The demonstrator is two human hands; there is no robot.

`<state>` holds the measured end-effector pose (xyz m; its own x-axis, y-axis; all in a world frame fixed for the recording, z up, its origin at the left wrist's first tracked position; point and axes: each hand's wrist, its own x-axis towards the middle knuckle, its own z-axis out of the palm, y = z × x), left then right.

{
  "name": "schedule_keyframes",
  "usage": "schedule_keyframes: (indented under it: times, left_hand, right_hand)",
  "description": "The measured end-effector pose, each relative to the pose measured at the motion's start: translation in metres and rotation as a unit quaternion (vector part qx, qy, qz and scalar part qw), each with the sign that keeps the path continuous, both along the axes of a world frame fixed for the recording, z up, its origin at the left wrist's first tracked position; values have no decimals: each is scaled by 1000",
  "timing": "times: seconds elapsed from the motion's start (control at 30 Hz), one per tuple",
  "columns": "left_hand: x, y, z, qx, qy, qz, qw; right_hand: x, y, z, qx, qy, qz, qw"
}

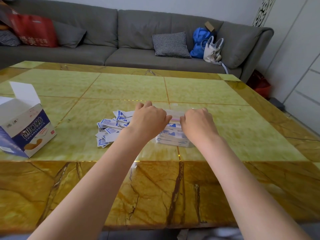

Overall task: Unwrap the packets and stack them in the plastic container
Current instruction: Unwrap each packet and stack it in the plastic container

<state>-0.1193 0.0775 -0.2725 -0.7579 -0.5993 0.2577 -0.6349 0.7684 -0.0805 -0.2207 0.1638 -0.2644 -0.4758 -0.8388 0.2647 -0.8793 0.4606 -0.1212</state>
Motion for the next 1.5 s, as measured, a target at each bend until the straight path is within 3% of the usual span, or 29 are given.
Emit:
schedule_keyframes:
  times: [0.17, 0.33, 0.43, 0.53, 0.63, 0.73, 0.83, 1.03, 1.23, 1.37, 1.43, 1.5]
  left_hand:
    - [4, -2, 5, -6, 58, -11, 998]
    - [26, -13, 12, 2, 159, 3, 987]
    - [51, -30, 2, 48, 138, 40, 988]
    - [80, -39, -18, 141, 44, 72, 986]
    - [104, -36, -33, 192, -28, 27, 981]
    - [123, -33, -35, 196, -22, 26, 980]
    - [144, -29, -32, 196, 0, 4, 981]
    - [177, -24, -30, 238, 70, 16, 969]
    - [177, -22, -26, 270, 66, 41, 960]
    - [177, -22, -21, 249, 96, 67, 961]
    - [176, -24, -22, 228, 74, 80, 968]
    - [173, -24, -24, 222, 37, 78, 971]
  right_hand:
    - [-6, -1, 0, -52, -26, 9, 998]
    - [21, -4, 17, -131, -37, 159, 978]
    - [50, -14, 12, -110, -73, 219, 967]
    - [78, -27, -5, -33, -106, 248, 962]
    - [95, -37, -26, 60, -120, 248, 959]
    - [99, -46, -47, 111, -54, 229, 966]
    - [100, -49, -55, 133, -51, 228, 963]
    - [113, -38, -49, 49, -54, 309, 948]
    - [109, -33, -26, -35, -323, 230, 917]
    - [107, -29, -19, -74, -499, 138, 852]
    - [107, -28, -17, -61, -552, 115, 823]
    - [106, -27, -17, -37, -557, 109, 822]
